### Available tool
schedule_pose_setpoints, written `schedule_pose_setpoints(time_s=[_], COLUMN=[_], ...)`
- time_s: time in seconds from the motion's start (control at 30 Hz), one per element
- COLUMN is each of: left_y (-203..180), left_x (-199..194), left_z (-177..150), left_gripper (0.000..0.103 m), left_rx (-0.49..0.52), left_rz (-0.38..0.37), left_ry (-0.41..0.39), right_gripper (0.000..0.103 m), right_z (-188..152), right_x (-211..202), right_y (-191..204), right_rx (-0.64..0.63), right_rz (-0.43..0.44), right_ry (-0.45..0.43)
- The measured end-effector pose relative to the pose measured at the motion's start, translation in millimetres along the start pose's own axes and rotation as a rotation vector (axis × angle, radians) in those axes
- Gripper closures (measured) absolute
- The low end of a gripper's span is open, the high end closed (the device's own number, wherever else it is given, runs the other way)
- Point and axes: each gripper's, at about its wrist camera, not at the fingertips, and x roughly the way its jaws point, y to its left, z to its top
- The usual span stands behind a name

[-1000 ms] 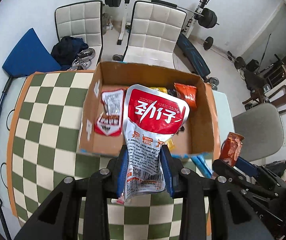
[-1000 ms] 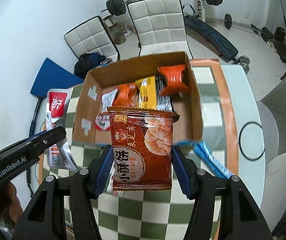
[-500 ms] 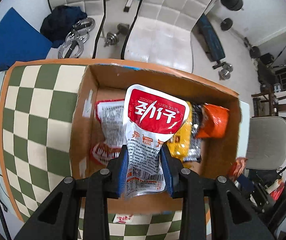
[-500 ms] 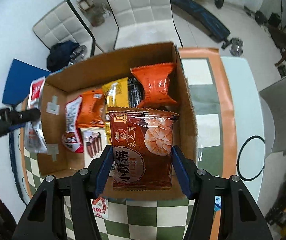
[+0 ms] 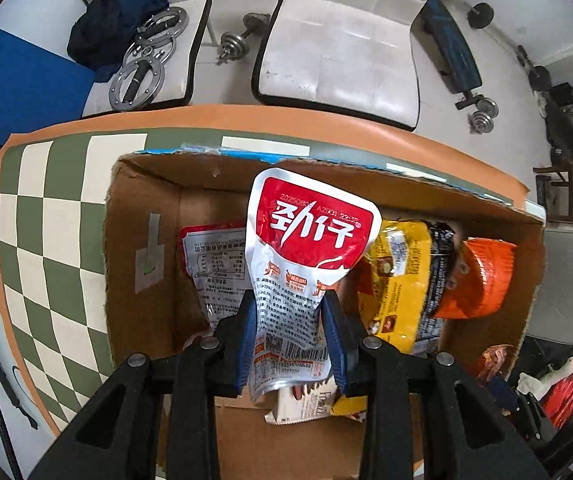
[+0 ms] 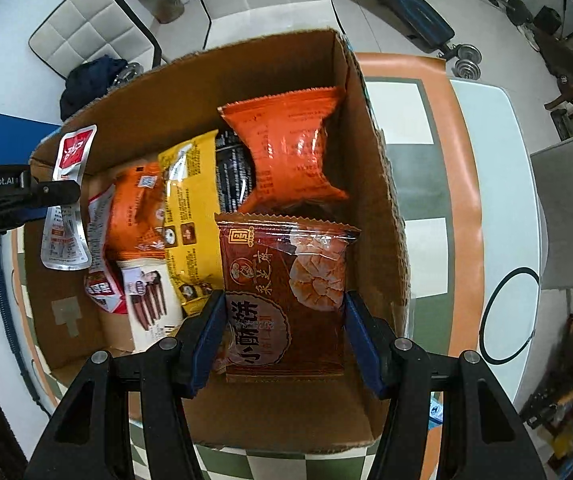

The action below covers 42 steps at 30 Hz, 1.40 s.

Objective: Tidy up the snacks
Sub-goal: 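Lower both bags into the box and open both tools, then move both open tools back to the last snacks on the table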

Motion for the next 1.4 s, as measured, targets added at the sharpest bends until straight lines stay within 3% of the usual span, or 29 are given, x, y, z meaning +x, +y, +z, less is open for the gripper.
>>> schedule_pose_setpoints(time_s=[0.23,0.4,0.47,0.5,0.53,0.63,0.7,0.8,1.17,1.4], left_y=[-1,-1,-2,-2,-2,-4,-8,-14,-18,-18], left_x=[11,13,10,7,4,-5,-15,-28,-58,-77], left_z=[6,10,11,11,12,11,9,5,-41,-82], left_gripper=[0.073,0.067,0.059,0.045,0.036,0.027,0.015,0.008,0.005,0.005], left_rx=[-0.001,-0.007,-0.002,-0.004,-0.007,0.007,0.029,0.049,0.112,0.121], left_rz=[0.015,0.0,-0.003,-0.002,-0.008,-0.014,0.002,0.01,0.02,0.044], left_ry=[0.027,0.05,0.041,0.034,0.026,0.006,-0.02,-0.055,-0.138,-0.236], right_gripper=[0.041,0.041,0.04,0.036,0.024,0.012,0.01,0.006,0.003,0.003], right_z=[4,5,6,6,6,6,5,5,-9,-31], right_x=[8,14,16,16,16,9,4,-7,-39,-65], right_y=[-3,-1,1,0,1,3,5,9,17,26], right_rx=[0.008,-0.007,-0.007,-0.002,-0.001,0.003,-0.007,-0.02,-0.027,-0.066], right_rz=[-0.006,-0.013,-0.013,-0.014,-0.012,-0.001,-0.019,-0.027,-0.01,-0.001], right_ry=[0.029,0.076,0.1,0.107,0.11,0.115,0.105,0.087,0.025,-0.085])
